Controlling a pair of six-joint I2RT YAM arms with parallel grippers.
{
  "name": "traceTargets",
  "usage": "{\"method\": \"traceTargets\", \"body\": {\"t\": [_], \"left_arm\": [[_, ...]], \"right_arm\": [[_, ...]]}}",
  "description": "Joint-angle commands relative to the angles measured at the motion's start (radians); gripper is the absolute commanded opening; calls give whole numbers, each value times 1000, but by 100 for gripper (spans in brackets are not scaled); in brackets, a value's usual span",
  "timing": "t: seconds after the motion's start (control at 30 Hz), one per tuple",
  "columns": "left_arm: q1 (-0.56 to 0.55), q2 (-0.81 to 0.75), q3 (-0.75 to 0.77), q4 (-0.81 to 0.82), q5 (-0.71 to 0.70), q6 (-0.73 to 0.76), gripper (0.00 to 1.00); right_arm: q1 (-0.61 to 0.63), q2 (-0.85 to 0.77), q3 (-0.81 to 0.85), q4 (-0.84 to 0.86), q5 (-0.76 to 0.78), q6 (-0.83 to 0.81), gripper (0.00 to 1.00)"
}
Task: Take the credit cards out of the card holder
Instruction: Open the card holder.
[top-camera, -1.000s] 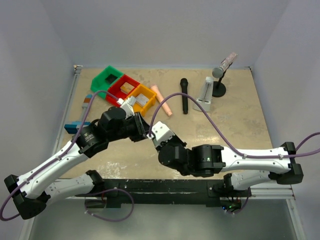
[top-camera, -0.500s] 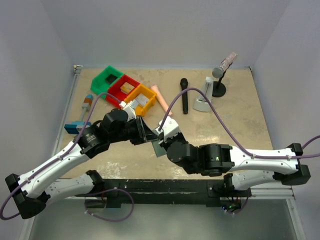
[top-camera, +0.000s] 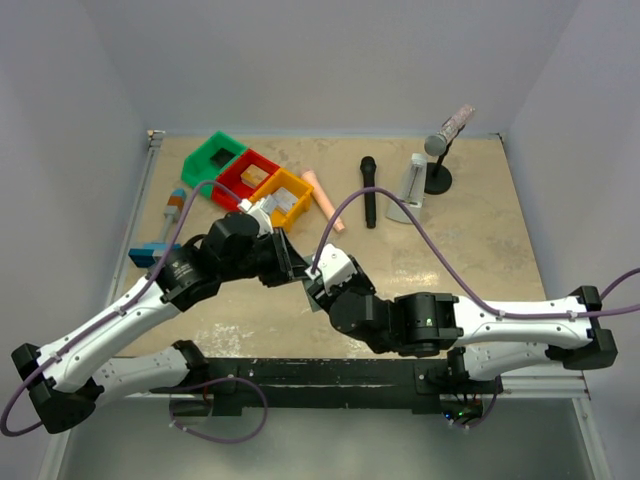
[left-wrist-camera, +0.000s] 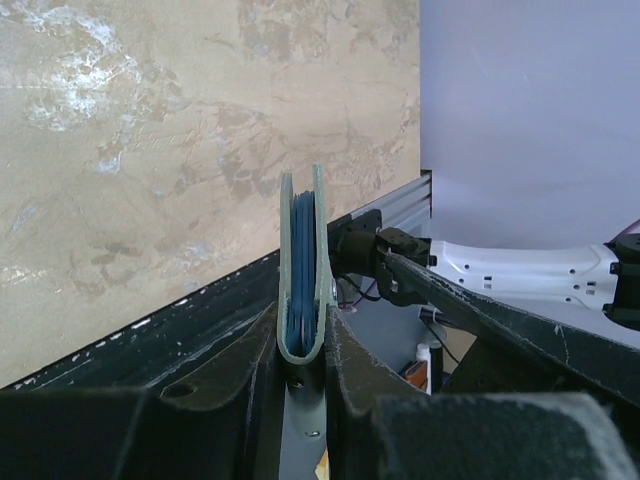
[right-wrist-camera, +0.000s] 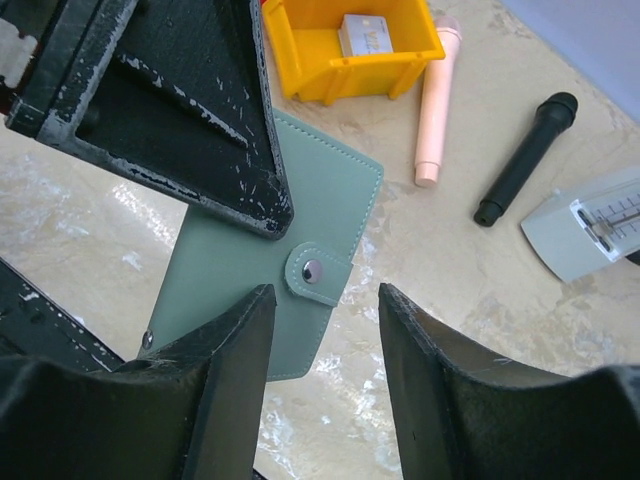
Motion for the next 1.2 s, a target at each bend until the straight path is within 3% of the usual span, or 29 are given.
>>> {"method": "traceTargets", "body": {"t": [0.0,0.4,0.6,1.17], "left_arm": [[-1,0,59,13,7,7,0],[-1,-24,44,44,48,-1,0],[-3,-35,24,62,68,-4,0],[-3,-75,7,59,71,10,0]], "right_arm": [[11,30,46,-55,43,21,49],[10,131,154,-164,124,67,39],[-2,185,223,-265,155,116,29],[-27,173,232,-269,100,142,0]]}}
